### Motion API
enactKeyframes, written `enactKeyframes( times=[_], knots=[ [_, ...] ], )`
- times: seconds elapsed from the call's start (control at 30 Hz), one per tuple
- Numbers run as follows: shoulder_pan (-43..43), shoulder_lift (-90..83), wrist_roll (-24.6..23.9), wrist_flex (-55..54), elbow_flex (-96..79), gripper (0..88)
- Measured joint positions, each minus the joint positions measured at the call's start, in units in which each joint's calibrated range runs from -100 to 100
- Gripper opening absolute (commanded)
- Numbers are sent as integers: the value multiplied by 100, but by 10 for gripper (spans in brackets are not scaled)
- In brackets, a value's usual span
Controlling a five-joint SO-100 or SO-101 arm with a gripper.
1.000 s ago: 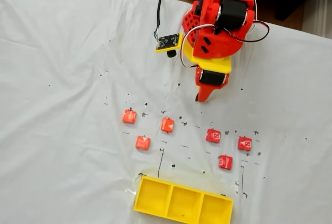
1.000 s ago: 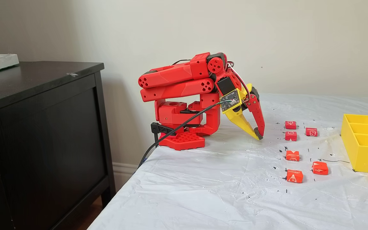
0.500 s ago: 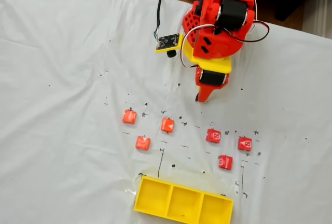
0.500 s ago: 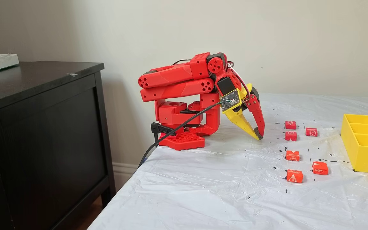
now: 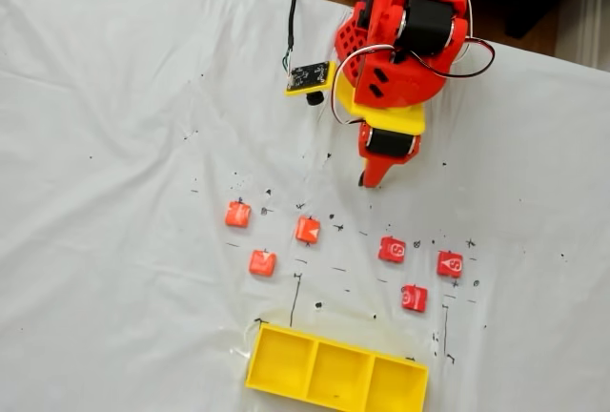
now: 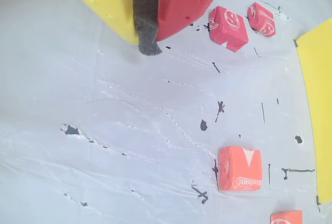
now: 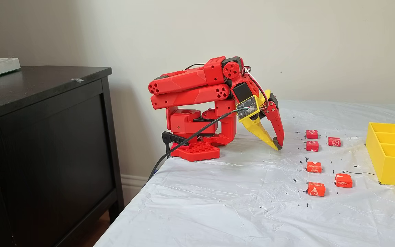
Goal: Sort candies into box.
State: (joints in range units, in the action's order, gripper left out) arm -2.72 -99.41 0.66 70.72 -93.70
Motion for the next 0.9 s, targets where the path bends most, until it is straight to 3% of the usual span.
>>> enactKeyframes(
  times=[0.53,0.9],
  knots=[
    [219,0,-15,47,0,19],
    [-130,0,107,47,0,1]
  ],
)
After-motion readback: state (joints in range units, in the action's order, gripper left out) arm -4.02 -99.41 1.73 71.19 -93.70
